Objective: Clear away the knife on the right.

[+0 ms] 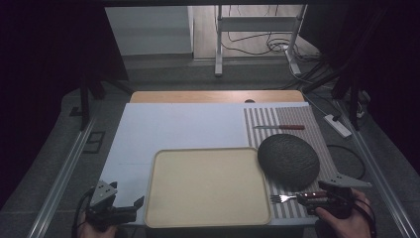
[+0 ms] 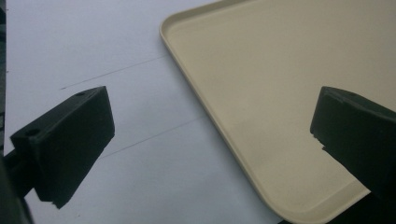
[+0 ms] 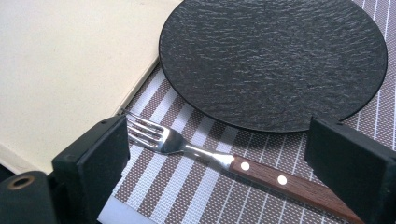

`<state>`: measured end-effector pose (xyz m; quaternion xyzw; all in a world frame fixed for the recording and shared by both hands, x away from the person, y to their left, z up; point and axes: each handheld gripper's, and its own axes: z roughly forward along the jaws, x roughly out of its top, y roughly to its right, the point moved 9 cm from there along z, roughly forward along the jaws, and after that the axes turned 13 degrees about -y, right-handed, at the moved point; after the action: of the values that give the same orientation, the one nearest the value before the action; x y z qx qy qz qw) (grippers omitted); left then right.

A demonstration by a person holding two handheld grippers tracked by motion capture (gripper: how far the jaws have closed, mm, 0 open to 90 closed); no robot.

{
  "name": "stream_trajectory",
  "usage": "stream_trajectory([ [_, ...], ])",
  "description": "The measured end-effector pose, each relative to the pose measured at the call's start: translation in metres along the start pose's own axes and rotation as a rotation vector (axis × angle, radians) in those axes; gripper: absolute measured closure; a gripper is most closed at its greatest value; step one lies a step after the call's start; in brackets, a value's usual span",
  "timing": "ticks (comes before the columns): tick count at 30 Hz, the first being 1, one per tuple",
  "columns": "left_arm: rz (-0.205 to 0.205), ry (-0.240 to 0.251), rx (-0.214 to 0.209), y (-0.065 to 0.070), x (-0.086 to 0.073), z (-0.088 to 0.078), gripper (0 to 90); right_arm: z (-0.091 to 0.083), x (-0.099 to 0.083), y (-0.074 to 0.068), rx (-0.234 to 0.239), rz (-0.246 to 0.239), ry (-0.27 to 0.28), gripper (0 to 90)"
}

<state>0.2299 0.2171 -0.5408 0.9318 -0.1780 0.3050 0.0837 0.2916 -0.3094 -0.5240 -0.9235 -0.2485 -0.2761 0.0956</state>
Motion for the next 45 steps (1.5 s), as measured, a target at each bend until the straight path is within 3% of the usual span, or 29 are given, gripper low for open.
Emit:
stream_trajectory([
  [7,0.005,0.000,-0.011,0.001,0.000,0.001,0.0,0.001,0.000,-0.002,0.014,-0.016,-0.007,7.8],
  [23,0.053,-0.017,-0.017,0.006,-0.001,0.001,0.0,-0.001,0.005,0.003,0.041,0.037,-0.008,8.0],
  [38,0.025,-0.001,-0.035,0.004,0.000,0.000,0.0,-0.004,0.020,0.008,0.043,0.000,-0.008,7.4],
  [45,0.025,0.000,-0.036,0.004,0.000,0.000,0.0,0.002,0.019,0.012,0.039,-0.037,-0.089,7.0],
])
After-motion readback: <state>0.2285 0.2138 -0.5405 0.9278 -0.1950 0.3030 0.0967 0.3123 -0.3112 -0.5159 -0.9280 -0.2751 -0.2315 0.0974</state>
